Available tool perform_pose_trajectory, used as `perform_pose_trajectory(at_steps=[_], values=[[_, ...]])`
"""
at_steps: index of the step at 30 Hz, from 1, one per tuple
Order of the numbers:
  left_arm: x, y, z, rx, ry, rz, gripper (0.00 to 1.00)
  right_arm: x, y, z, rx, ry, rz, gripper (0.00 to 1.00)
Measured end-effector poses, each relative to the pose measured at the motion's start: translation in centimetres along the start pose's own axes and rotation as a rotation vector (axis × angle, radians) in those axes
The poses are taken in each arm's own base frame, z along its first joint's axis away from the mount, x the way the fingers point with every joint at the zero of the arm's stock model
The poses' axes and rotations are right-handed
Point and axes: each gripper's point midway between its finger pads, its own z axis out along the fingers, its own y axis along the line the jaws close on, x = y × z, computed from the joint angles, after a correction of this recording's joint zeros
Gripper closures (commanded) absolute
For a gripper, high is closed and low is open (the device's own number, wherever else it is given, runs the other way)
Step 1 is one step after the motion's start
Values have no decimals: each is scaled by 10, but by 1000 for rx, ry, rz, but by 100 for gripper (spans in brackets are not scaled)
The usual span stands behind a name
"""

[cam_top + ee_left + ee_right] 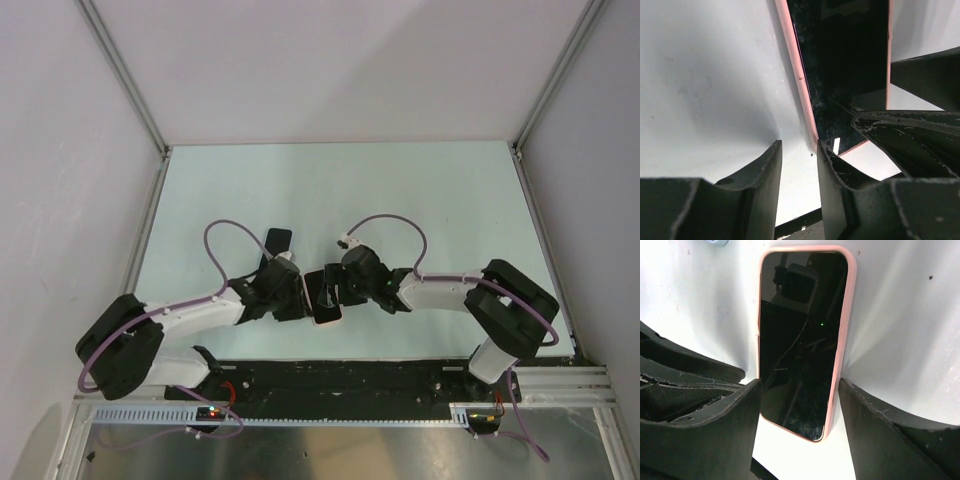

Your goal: Put the phone into the phone case

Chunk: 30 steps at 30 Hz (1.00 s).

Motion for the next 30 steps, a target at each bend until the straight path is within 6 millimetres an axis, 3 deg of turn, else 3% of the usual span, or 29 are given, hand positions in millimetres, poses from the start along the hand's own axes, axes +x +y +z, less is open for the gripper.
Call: perform_pose_trajectory(at_steps=[24,30], values=[[12,-16,9,51,11,-22,80,12,0,-3,61,-59,-35,34],[13,-16,9,20,9,-3,88,13,1,-3,76,-72,-49,35]])
